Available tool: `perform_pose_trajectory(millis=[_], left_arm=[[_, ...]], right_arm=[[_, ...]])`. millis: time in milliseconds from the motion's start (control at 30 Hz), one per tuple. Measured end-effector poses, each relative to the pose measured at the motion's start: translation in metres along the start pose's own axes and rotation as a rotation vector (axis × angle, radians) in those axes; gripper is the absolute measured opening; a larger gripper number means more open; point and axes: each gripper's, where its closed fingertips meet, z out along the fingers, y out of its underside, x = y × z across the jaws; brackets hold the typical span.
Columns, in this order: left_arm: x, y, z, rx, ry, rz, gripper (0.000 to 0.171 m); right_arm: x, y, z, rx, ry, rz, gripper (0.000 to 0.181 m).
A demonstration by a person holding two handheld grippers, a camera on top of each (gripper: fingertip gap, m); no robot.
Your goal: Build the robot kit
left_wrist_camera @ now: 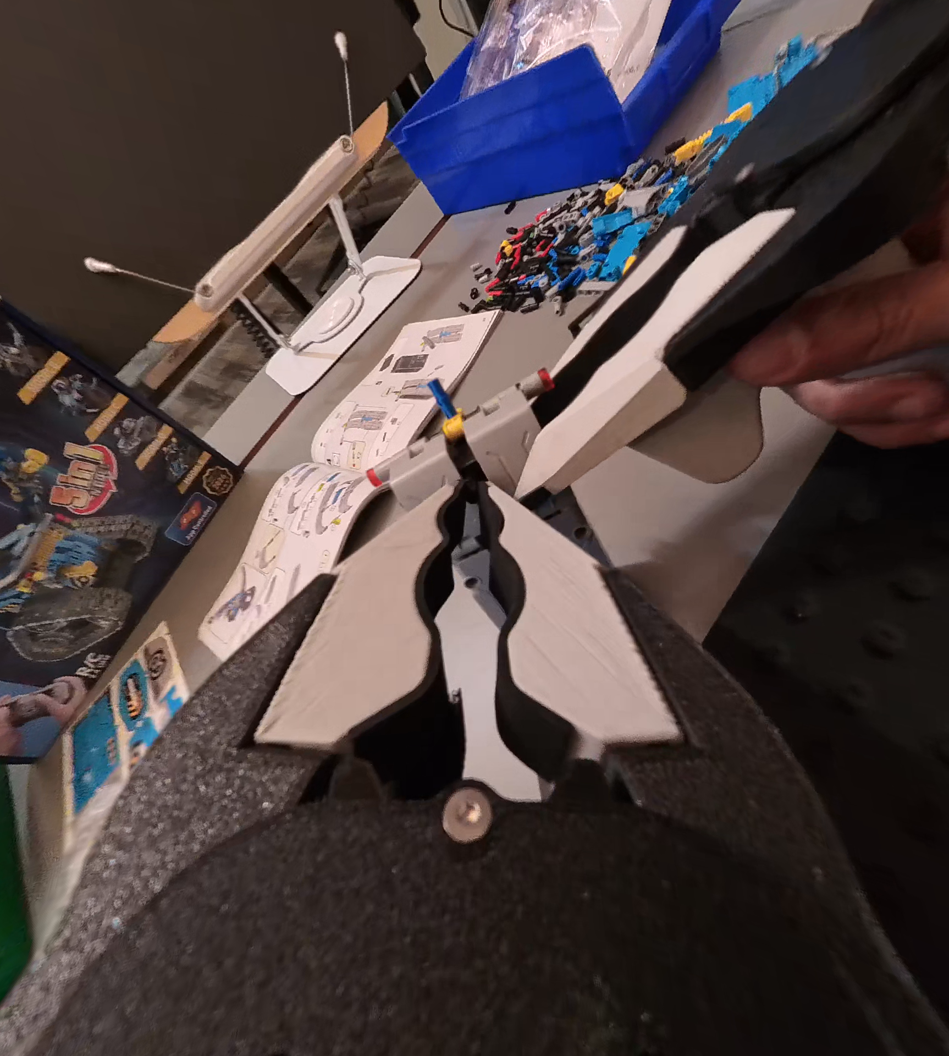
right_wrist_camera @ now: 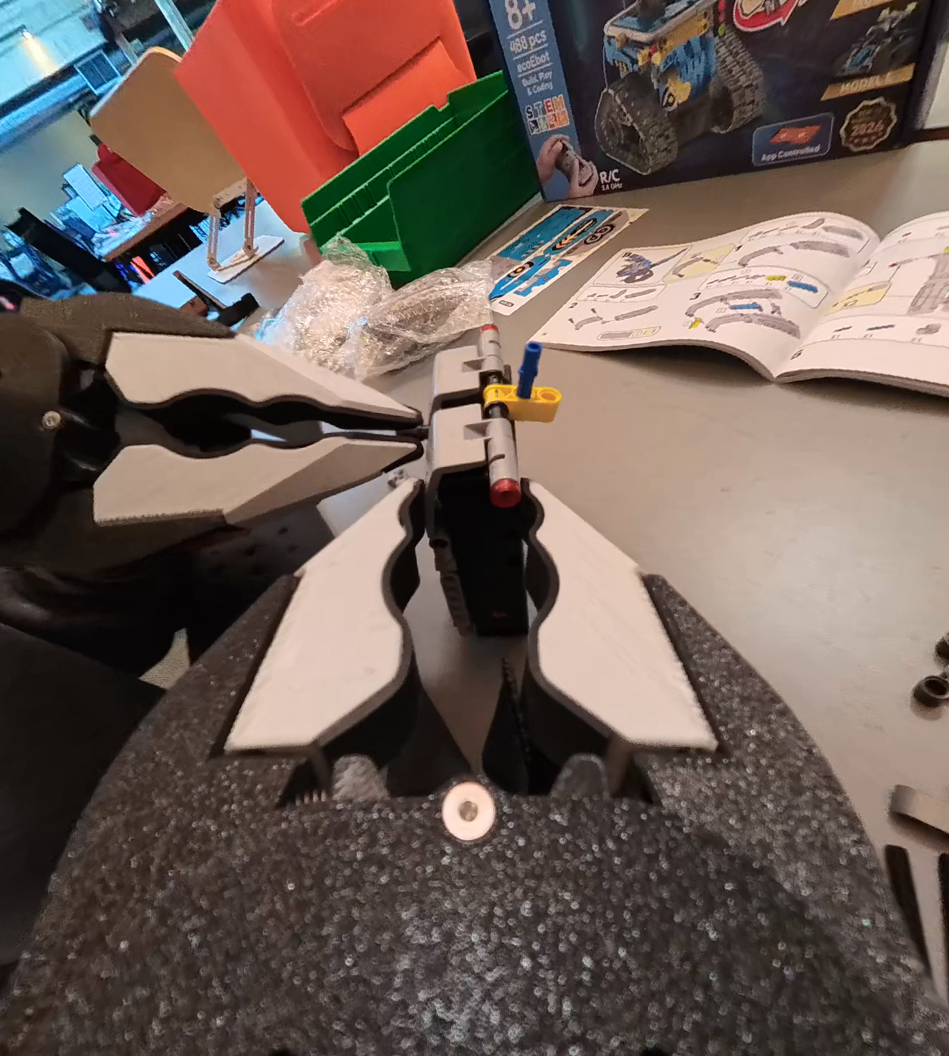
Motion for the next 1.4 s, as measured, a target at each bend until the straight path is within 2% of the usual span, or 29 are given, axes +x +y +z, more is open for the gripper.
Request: perform_pose_trajectory(millis=[200, 400, 800, 1133, 1267, 1400], left_arm=[[-0.0018, -0.0003, -0.0015, 0.020, 0.152, -0.288, 0.002], [-0.0039, 0.0010, -0.0022, 0.065, 0.214, -0.533, 0.002], [-0.0061, 0.0061, -0.0029, 0.092, 0.145, -0.769, 0.003], [-0.0014, 0.0072, 0.0000, 0.160, 0.348, -1.468, 0.003], [-0.0074, 0.0038, -0.0029, 0.204, 0.359, -1.486, 0.002], [-0.0075, 0.0031, -0.0021, 0.179, 0.367, -1.449, 0.003]], right_arm=[[0.0001, -0.0002, 0.0015, -0.014, 0.023, -0.103, 0.030], [-0.0005, -0.0002, 0.0037, -0.033, 0.030, -0.152, 0.030], [0.0010, -0.0004, 0.0069, -0.057, 0.165, -0.315, 0.030], [0.0028, -0.0011, 0.0065, -0.048, 0.166, -0.305, 0.031], [0.0020, -0.0012, 0.0062, -0.045, 0.159, -0.302, 0.031], [0.0037, -0.0017, 0.0061, -0.043, 0.169, -0.297, 0.031]])
